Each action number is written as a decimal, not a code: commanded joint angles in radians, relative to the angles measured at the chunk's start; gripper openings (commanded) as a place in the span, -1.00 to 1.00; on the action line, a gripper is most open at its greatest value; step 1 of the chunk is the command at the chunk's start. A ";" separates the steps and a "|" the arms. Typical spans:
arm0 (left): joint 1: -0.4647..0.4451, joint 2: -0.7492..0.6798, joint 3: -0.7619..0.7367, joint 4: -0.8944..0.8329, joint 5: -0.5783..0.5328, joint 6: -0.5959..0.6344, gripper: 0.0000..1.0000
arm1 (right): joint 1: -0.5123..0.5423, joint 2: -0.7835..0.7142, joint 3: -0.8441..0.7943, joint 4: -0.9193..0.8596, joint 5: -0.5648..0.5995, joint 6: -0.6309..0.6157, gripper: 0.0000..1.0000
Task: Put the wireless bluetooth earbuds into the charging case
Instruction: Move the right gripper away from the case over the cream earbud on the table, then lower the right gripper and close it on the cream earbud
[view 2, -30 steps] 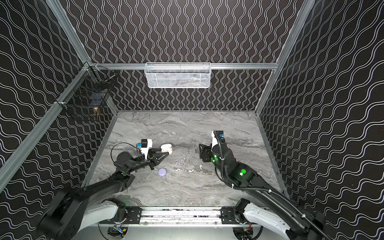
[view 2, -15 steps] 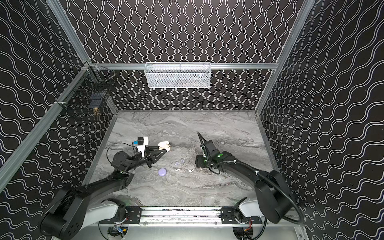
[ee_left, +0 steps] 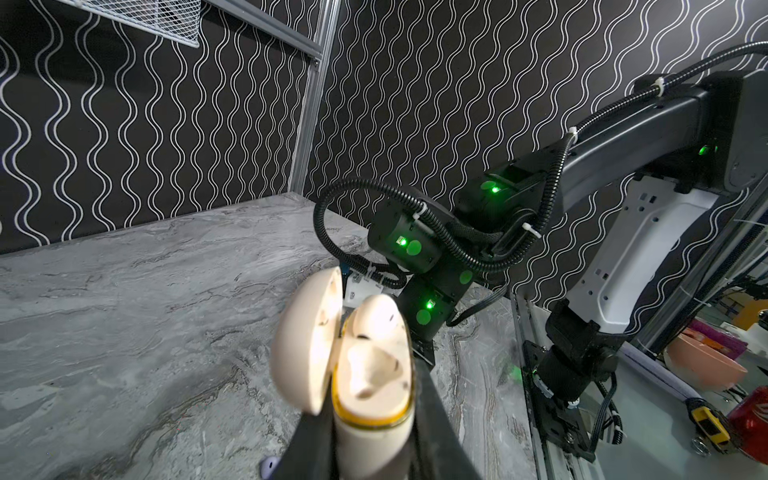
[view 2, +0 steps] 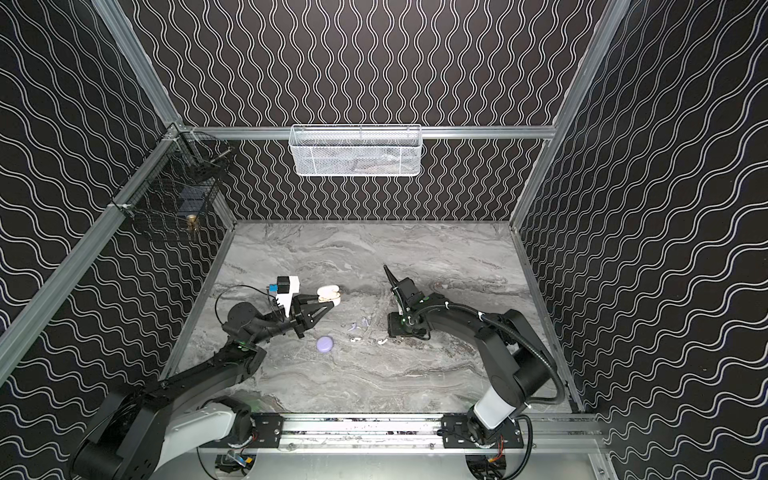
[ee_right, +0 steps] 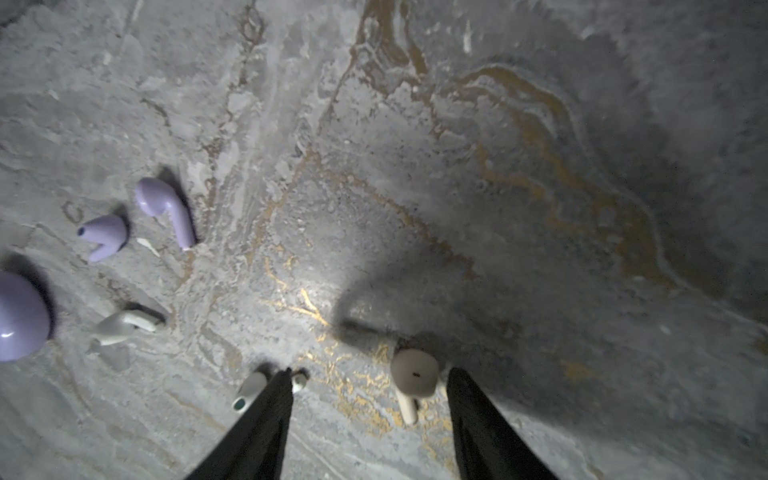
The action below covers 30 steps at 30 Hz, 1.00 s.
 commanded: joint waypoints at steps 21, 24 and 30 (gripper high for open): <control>-0.006 -0.031 0.001 -0.016 -0.013 0.032 -1.00 | 0.036 0.061 0.054 -0.149 0.171 -0.014 -0.19; -0.007 -0.032 0.001 -0.020 -0.016 0.033 -1.00 | 0.036 0.053 0.039 -0.138 0.176 -0.006 -0.26; -0.009 -0.037 0.003 -0.020 -0.014 0.028 -1.00 | 0.036 0.028 0.020 -0.120 0.184 0.017 -0.39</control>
